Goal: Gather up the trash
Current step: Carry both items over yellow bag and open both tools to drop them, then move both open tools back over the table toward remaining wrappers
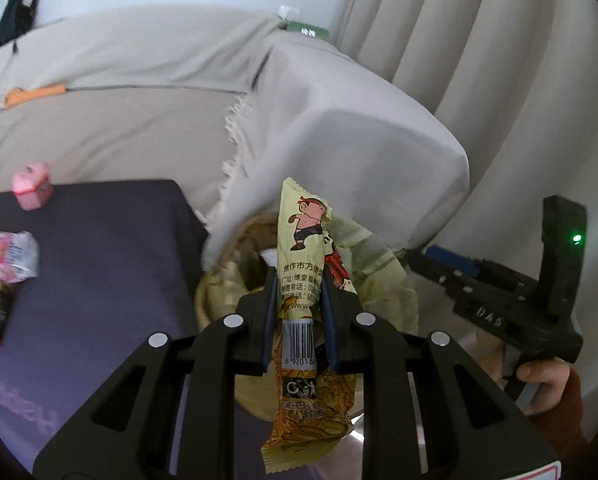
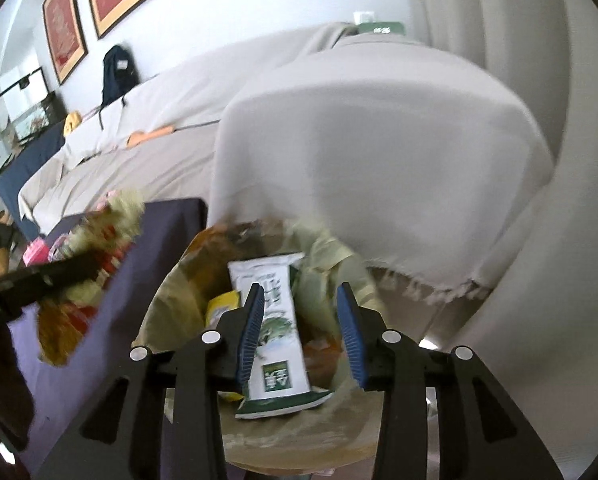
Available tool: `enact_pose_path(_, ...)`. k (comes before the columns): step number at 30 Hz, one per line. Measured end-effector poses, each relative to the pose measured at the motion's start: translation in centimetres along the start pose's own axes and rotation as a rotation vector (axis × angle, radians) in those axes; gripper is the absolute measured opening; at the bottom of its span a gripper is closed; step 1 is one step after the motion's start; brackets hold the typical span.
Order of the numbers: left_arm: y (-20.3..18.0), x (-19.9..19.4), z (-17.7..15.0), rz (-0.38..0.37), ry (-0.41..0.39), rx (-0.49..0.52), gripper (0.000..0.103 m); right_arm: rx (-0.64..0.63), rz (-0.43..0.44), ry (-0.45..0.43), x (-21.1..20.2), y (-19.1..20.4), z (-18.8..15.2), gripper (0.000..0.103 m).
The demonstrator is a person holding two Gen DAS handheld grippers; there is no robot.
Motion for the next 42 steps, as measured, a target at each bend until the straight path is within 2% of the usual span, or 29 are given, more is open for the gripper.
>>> enact_pose_path(4, -0.7, 2.8, 0.0, -0.055, 0.034, -0.028, 0.019, 0.015, -0.023, -0.009, -0.4, -1.0, 0.1, 0.036)
enact_pose_path(6, -0.9, 3.9, 0.1, -0.072, 0.049, -0.030, 0.031, 0.015, -0.033, -0.006, -0.4, -1.2, 0.0, 0.036)
enact_pose_path(7, -0.9, 4.4, 0.2, -0.068, 0.053, -0.038, 0.044, 0.016, -0.037, -0.005, -0.3, -1.2, -0.2, 0.036)
enact_pose_path(8, -0.8, 4.6, 0.3, -0.068, 0.047, -0.049, 0.048, 0.019, -0.039, -0.004, -0.3, -1.3, -0.2, 0.036)
enact_pose_path(12, -0.1, 4.2, 0.7, -0.053, 0.029, -0.075, 0.048, 0.016, -0.043, 0.001, 0.0, -1.3, -0.6, 0.036)
enact_pose_path(21, 4.8, -0.3, -1.0, 0.103, -0.033, -0.096, 0.050, -0.013, -0.002, -0.008, 0.4, 1.0, -0.4, 0.036)
enact_pose_path(30, 11.6, -8.5, -2.9, 0.295, -0.166, -0.086, 0.056, -0.095, 0.100, -0.046, 0.6, 6.8, 0.1, 0.036)
enact_pose_path(36, 18.0, -13.5, -5.2, 0.410, -0.198, -0.216, 0.059, -0.176, 0.171, -0.027, 1.6, 12.4, -0.3, 0.036)
enact_pose_path(42, 22.3, -16.0, -8.0, 0.483, -0.196, -0.296, 0.059, -0.243, 0.203, 0.024, 3.1, 16.8, -1.2, 0.036)
Point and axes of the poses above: each gripper's, at about its wrist camera, not at the fingertips, and x roughly the way its jaws point, y to its left, z to its top, the point moved 1 cm from there along x, roughly the way its jaws point, and after that the axes turned 3 degrees about -y, right-handed, at the moved point
